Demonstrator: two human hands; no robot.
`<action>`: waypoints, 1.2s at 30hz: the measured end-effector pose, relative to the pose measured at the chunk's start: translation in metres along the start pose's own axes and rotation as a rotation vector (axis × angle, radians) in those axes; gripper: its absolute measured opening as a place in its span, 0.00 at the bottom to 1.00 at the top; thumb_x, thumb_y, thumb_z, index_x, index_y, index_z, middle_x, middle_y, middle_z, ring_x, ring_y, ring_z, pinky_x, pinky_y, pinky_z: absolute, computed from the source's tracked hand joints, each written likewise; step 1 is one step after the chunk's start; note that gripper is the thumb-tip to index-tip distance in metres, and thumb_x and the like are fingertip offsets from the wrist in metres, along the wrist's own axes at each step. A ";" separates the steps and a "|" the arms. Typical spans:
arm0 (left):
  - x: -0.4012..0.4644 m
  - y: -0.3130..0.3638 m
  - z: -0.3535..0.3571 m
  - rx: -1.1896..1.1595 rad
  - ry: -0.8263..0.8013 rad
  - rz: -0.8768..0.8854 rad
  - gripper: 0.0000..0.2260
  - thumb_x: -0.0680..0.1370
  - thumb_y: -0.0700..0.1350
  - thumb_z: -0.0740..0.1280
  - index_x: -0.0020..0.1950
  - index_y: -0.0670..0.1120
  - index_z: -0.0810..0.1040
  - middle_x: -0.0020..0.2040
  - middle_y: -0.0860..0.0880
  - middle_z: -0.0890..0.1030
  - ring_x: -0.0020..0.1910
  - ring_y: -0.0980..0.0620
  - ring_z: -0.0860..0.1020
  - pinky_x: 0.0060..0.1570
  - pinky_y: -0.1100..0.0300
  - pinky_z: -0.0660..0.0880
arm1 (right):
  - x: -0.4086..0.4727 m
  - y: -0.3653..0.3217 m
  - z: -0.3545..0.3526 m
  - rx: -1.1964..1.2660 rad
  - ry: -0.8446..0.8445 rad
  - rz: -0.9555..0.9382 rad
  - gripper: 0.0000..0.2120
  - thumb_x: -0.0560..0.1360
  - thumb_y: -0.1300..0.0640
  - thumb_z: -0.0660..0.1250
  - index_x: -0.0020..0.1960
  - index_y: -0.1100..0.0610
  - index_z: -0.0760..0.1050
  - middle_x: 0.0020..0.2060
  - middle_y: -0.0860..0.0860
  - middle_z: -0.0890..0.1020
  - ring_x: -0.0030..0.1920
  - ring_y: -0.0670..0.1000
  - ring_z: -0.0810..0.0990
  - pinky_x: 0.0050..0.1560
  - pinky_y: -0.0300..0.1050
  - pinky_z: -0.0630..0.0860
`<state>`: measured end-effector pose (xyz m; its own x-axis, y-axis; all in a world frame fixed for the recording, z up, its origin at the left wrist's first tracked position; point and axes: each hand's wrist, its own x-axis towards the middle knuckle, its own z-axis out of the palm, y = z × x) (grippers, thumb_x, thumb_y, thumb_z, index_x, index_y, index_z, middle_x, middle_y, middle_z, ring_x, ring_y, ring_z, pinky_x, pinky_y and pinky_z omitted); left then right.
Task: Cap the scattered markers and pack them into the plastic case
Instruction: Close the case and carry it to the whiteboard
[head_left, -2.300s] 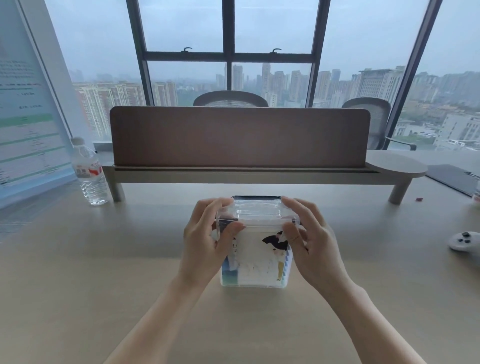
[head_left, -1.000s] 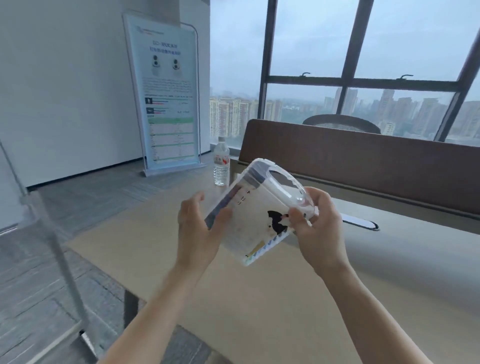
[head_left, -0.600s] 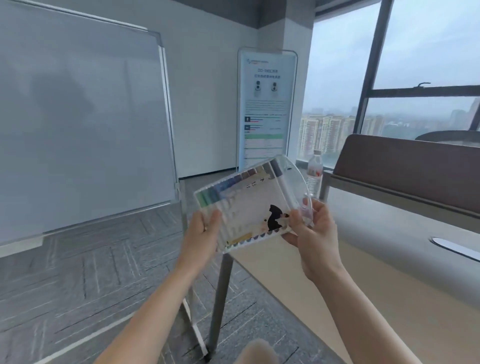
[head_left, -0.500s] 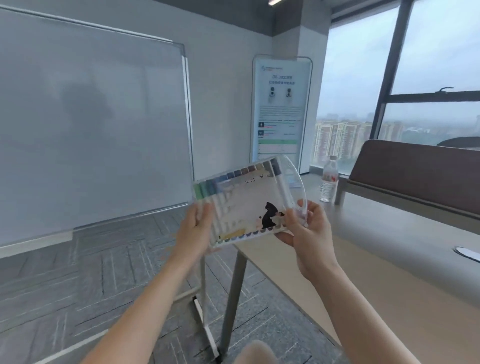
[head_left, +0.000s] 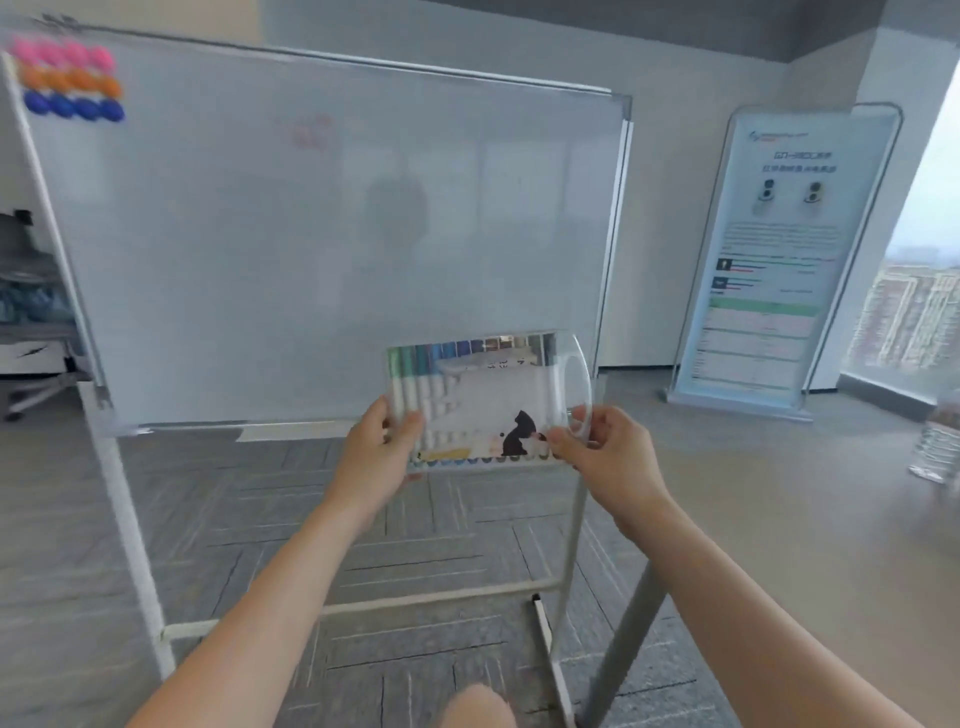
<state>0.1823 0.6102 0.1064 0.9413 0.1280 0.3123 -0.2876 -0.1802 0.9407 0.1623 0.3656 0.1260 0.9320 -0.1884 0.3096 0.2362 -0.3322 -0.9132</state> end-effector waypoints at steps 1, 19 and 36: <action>0.005 -0.004 -0.015 0.026 0.037 0.003 0.07 0.84 0.50 0.61 0.59 0.53 0.76 0.55 0.55 0.80 0.51 0.57 0.80 0.35 0.67 0.78 | 0.008 0.000 0.019 -0.018 -0.032 -0.004 0.18 0.71 0.50 0.77 0.56 0.54 0.76 0.46 0.48 0.84 0.48 0.48 0.84 0.55 0.50 0.81; 0.204 -0.136 -0.157 0.173 0.416 -0.093 0.17 0.74 0.49 0.76 0.59 0.45 0.78 0.54 0.50 0.82 0.52 0.49 0.81 0.56 0.49 0.78 | 0.179 0.041 0.270 -0.209 -0.193 0.016 0.24 0.75 0.49 0.73 0.66 0.58 0.73 0.53 0.50 0.78 0.53 0.52 0.80 0.46 0.44 0.74; 0.226 -0.209 -0.166 0.314 0.409 -0.067 0.15 0.77 0.48 0.73 0.60 0.45 0.75 0.54 0.53 0.80 0.51 0.54 0.78 0.45 0.67 0.71 | 0.197 0.099 0.335 -0.243 -0.120 0.037 0.24 0.72 0.50 0.75 0.63 0.56 0.71 0.48 0.49 0.79 0.47 0.49 0.80 0.46 0.47 0.79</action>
<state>0.4262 0.8392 0.0021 0.7921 0.5084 0.3379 -0.1032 -0.4340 0.8950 0.4610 0.6050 0.0078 0.9680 -0.0987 0.2306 0.1421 -0.5419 -0.8284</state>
